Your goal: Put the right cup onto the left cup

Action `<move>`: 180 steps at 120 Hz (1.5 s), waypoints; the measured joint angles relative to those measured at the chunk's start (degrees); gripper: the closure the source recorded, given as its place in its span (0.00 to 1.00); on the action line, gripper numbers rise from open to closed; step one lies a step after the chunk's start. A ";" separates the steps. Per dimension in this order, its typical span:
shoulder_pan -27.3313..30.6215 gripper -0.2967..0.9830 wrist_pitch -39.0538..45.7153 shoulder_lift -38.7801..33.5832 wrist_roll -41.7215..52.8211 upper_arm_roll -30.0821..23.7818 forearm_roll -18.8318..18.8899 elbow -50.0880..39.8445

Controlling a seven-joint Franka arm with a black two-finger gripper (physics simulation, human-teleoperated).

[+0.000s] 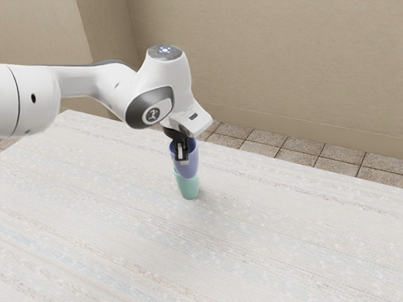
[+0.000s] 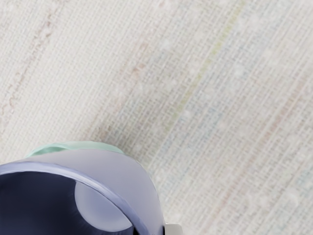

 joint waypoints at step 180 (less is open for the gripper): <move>1.72 0.36 -6.20 9.89 1.35 0.34 5.33 11.74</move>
